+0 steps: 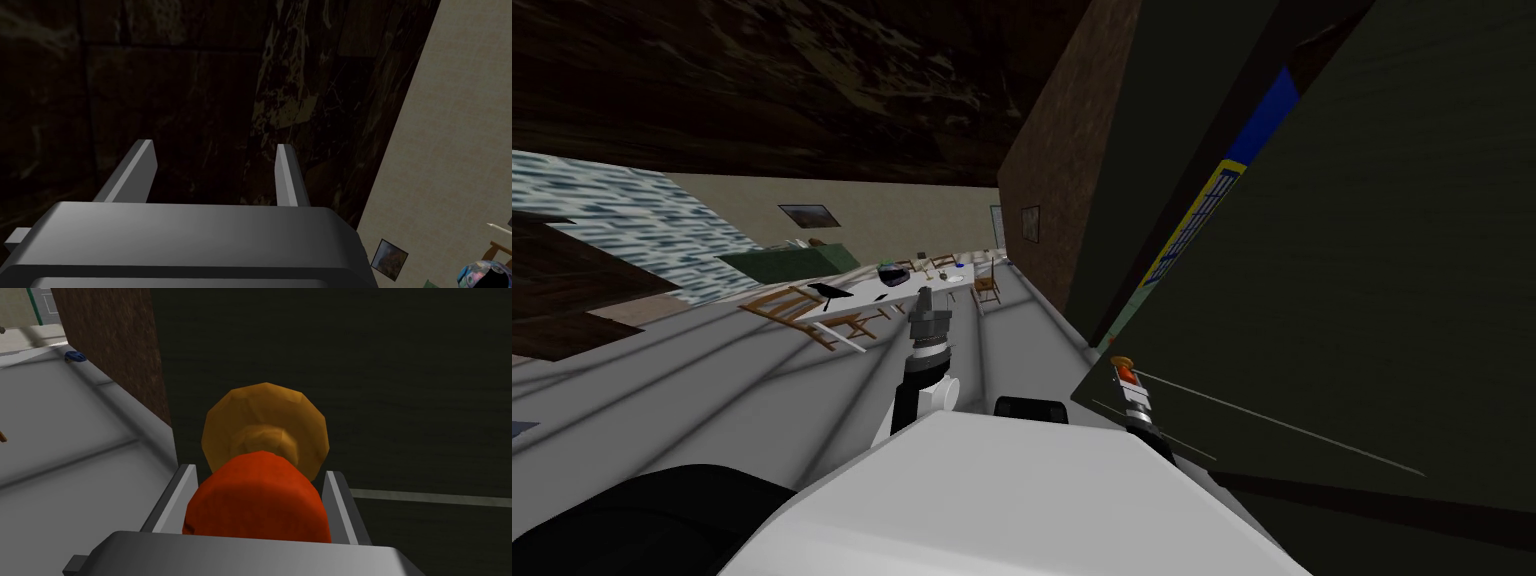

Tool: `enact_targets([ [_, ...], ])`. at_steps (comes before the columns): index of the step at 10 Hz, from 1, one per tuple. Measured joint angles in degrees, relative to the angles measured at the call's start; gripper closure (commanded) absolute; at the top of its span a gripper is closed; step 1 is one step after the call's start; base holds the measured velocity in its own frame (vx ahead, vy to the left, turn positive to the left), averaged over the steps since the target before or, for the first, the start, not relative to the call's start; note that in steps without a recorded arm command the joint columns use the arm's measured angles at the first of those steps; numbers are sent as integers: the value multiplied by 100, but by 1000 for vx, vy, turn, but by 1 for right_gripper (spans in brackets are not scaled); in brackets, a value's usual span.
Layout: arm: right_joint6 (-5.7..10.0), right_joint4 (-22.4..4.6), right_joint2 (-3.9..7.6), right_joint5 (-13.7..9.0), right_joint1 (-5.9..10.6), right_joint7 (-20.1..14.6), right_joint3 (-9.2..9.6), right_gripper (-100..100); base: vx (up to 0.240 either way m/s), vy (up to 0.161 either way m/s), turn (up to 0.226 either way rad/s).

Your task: Pull the door open

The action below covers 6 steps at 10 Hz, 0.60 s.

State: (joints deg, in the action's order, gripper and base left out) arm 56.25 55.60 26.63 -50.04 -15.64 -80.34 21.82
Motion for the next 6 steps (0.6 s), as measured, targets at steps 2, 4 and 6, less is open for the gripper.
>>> enact_targets([
  [2, 51, 22, 107, 75, -46, -121, 132, 100, -223, -14, 91],
  [4, 112, 36, 202, 152, -104, -233, 267, 100, -204, -4, 74],
  [6, 113, 79, 258, 184, -154, -284, 334, 100, -117, -10, 61],
])
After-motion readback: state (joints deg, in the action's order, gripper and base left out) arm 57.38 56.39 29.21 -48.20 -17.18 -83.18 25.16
